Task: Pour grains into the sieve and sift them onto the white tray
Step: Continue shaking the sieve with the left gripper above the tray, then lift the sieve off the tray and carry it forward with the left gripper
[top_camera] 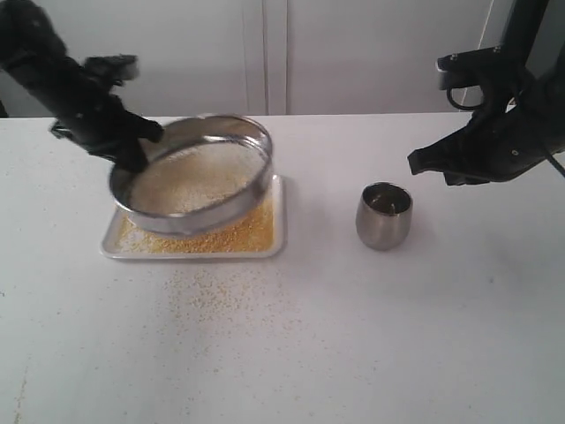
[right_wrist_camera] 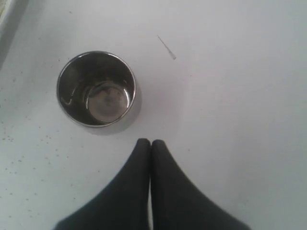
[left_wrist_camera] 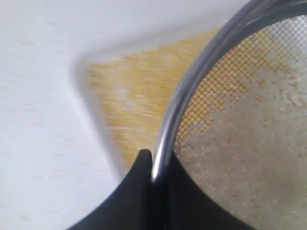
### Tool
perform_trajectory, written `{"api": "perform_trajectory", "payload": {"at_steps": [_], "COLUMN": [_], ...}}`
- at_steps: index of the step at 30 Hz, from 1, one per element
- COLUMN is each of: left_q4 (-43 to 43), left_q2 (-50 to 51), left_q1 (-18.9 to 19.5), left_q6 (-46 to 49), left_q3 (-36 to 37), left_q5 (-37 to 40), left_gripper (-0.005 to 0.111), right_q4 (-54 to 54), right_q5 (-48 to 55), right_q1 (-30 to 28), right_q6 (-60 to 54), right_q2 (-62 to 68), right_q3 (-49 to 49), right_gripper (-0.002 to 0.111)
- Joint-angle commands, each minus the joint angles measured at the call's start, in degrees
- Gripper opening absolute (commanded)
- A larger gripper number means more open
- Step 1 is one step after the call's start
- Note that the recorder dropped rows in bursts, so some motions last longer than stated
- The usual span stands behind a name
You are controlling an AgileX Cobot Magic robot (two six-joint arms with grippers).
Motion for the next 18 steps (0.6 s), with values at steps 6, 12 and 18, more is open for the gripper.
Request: {"api": "perform_trajectory", "payload": {"at_steps": [6, 12, 18], "left_q4": [-1.8, -4.1, -2.7], "left_q2": [-1.0, -1.0, -2.4], "left_q1": [2.4, 2.3, 3.3], "left_q6": [-2.5, 24.3, 10.4], "left_q3": [-0.4, -0.4, -0.3], "left_q5": [-2.4, 12.5, 17.5], "left_gripper": [0.0, 0.0, 0.0], "right_q4": [-0.2, -0.2, -0.2], "right_q5": [-0.6, -0.7, -0.7], "right_q1": [-0.5, -0.5, -0.5], "right_q6": [1.0, 1.0, 1.0], "right_q2": [-0.1, -0.1, -0.1], "right_q3": [-0.3, -0.3, -0.3], "right_gripper": [0.0, 0.0, 0.0]}}
